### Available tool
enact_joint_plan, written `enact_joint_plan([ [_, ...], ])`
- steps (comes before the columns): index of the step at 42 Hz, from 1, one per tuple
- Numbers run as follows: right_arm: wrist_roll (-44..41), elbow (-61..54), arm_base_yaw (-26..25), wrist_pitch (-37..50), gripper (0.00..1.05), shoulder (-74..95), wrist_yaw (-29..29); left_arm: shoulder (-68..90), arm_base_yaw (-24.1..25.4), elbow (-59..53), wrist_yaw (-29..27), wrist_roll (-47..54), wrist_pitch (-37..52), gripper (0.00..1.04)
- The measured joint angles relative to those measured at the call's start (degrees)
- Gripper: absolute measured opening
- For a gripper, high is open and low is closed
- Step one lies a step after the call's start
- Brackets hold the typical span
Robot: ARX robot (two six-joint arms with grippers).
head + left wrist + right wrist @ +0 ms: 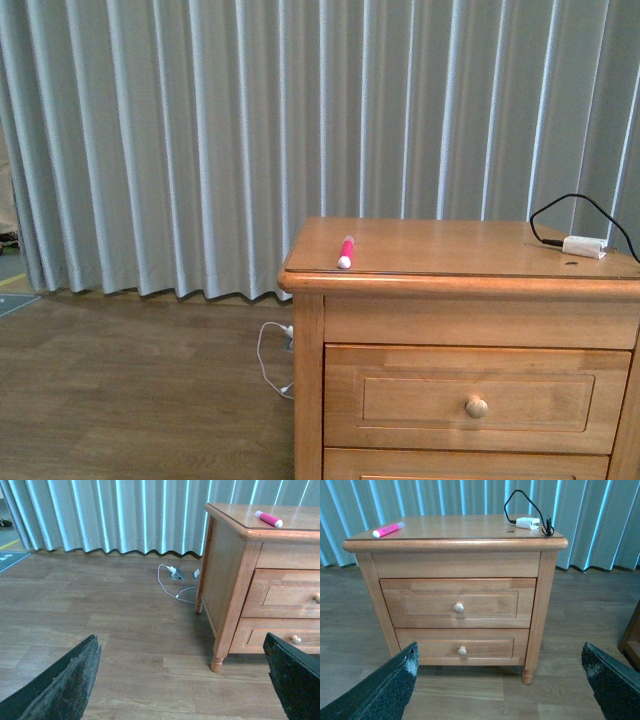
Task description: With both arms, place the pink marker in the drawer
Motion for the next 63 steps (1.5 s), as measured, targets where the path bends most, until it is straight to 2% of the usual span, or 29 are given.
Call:
enact_joint_plan([
  [44, 0.0, 0.0, 0.0, 0.0, 0.96, 0.0, -0.02, 0.0, 0.0, 0.0, 0.0, 0.0, 0.0, 0.98],
  [45, 0.44, 0.15, -0.17, -0.68, 0.96, 0.39, -0.92, 0.0, 0.0, 0.0, 0.0, 0.02, 0.0, 0.98],
  [49, 4.44, 5.27, -1.38, -12.52, 0.96, 7.43, -8.59, 0.0, 0.0, 0.0, 0.02, 0.02, 0.0, 0.98],
  [51, 6.19, 6.78, -0.48, -14.47, 0.96, 11.65, -8.94, 0.0, 0.0, 0.0, 0.02, 0.02, 0.0, 0.98],
  [54, 7.72, 7.63, 1.53, -12.52, 0.96, 16.96, -7.96, 0.0, 0.0, 0.0, 0.0, 0.02, 0.0, 0.98],
  [63, 9.62, 10.34, 7.69, 4.11, 0.96, 35.39, -2.93, 0.0, 0.0, 0.0, 0.0, 0.0, 0.0, 0.98],
])
